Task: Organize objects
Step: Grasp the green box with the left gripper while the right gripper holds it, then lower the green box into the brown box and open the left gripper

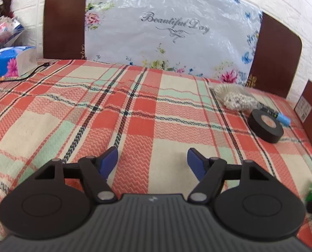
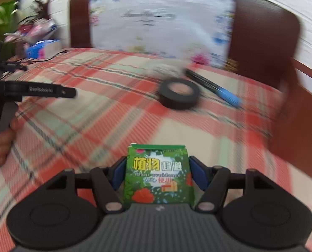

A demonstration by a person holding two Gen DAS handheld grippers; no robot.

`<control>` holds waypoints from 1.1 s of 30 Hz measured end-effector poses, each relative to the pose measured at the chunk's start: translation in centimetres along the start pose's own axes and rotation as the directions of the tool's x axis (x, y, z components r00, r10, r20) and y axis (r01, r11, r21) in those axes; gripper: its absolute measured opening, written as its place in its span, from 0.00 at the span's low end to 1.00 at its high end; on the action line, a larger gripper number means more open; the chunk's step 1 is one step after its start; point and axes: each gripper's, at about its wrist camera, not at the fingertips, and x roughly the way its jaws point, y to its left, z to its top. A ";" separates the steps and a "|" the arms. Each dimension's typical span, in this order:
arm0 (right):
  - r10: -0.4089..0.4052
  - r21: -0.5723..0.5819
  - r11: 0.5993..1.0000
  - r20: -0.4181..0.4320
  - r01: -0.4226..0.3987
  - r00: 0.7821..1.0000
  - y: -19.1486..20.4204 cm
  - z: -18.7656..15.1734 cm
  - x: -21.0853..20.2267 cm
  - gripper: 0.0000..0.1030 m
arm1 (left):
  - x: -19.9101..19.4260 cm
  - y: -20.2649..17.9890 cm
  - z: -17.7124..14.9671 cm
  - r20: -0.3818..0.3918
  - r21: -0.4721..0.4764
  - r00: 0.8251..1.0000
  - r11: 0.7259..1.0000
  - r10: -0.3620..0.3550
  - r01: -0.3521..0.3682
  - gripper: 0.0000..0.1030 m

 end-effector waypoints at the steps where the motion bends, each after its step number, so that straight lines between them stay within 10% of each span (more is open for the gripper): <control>1: -0.033 0.035 0.999 0.003 0.033 0.999 -0.8 -1.1 -1.1 0.74 | -0.1 -0.7 0.1 -0.015 0.027 1.000 1.000 0.013 -0.013 0.72; 4: -0.062 0.098 0.993 0.009 0.061 0.998 -2.7 -3.8 -3.6 0.85 | -1.7 -2.9 0.3 -0.073 -0.035 0.987 0.989 -0.144 0.142 0.71; 10: -0.066 0.104 0.993 0.034 0.062 0.997 -3.4 -4.9 -4.5 0.83 | -4.1 -12.3 0.0 -0.287 -0.019 0.856 0.896 -0.430 0.444 0.62; 14: -0.060 0.050 0.997 0.054 0.058 0.997 -2.7 -4.1 -3.5 0.77 | -2.8 -15.7 -1.4 -0.426 -0.068 0.782 0.878 -0.454 0.473 0.61; 16: -0.031 0.060 0.998 0.035 0.028 0.999 -2.7 -3.9 -2.5 0.65 | -2.7 -17.0 -1.6 -0.420 -0.026 0.799 0.886 -0.430 0.462 0.57; 18: -0.020 0.080 0.997 0.050 0.016 0.999 -2.7 -3.8 -2.5 0.60 | -2.4 -18.1 -1.2 -0.442 -0.052 0.764 0.864 -0.470 0.501 0.40; 21: -0.085 0.094 0.993 0.120 0.074 0.989 -3.1 -3.3 -3.4 0.60 | -3.1 -20.4 1.7 -0.406 -0.010 0.777 0.853 -0.480 0.522 0.40; 29: -0.301 0.205 0.949 0.377 0.238 0.876 -10.3 3.1 -6.2 0.60 | -4.1 -29.2 10.1 -0.219 0.182 0.803 0.785 -0.554 0.592 0.41; 33: -0.336 0.275 0.930 0.372 0.243 0.865 -14.4 4.7 -4.3 0.61 | -1.1 -31.8 11.0 -0.210 0.172 0.810 0.795 -0.548 0.582 0.40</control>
